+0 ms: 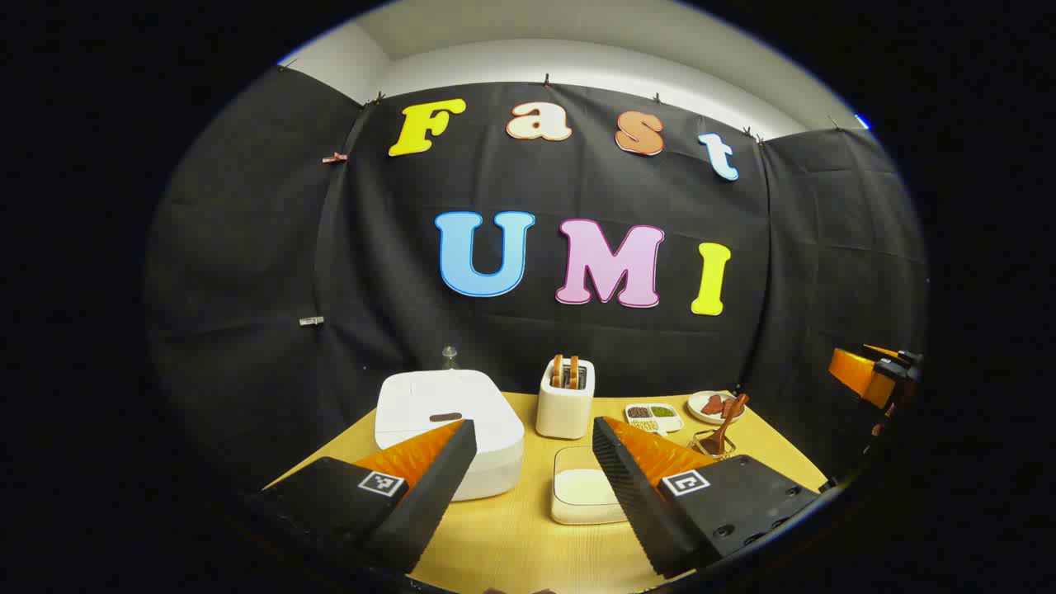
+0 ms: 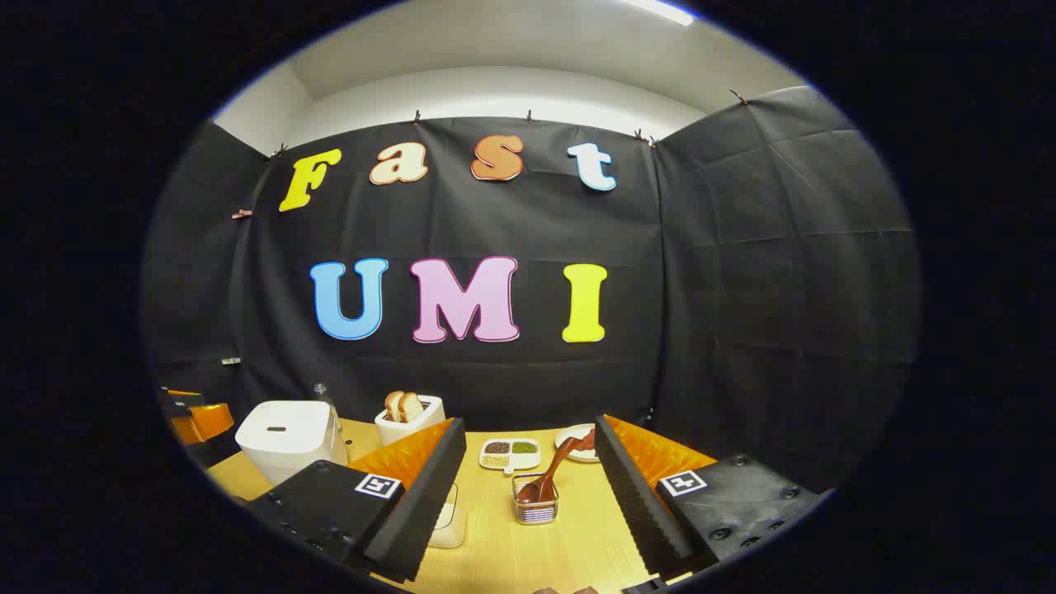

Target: Close the left gripper, press the button to open the rice cooker; take a wooden spoon from the chopstick holder with the right hand, scoop a spoonful of rice and pour it into the rice cooker, then put the wooden spoon back into the chopstick holder.

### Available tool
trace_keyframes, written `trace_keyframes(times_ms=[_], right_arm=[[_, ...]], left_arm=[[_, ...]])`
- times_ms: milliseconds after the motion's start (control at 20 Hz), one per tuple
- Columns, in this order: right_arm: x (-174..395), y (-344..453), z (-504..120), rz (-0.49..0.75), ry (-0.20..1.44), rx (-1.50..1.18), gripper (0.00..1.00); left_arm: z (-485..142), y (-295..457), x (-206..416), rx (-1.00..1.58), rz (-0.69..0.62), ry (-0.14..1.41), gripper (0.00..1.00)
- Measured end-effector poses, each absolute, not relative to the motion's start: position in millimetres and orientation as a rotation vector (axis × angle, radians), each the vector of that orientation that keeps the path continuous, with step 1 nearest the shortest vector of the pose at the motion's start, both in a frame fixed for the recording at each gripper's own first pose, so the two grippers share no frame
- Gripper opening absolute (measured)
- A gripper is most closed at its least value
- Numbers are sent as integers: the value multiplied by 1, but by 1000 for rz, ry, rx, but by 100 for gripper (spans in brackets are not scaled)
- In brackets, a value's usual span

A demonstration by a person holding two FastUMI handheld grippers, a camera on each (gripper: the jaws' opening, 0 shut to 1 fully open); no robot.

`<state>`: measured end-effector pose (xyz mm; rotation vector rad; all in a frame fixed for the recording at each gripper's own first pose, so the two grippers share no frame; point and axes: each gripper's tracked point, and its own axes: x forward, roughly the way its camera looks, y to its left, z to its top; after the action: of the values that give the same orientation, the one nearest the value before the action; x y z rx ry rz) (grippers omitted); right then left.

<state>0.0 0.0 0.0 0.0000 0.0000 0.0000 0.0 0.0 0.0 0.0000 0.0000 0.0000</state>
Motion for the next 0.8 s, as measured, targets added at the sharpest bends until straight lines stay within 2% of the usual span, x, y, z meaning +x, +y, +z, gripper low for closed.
trace_keyframes(times_ms=[800], right_arm=[[-16,46,25,-1,-31,-14,98]], left_arm=[[-4,56,-17,-44,-16,-14,98]])
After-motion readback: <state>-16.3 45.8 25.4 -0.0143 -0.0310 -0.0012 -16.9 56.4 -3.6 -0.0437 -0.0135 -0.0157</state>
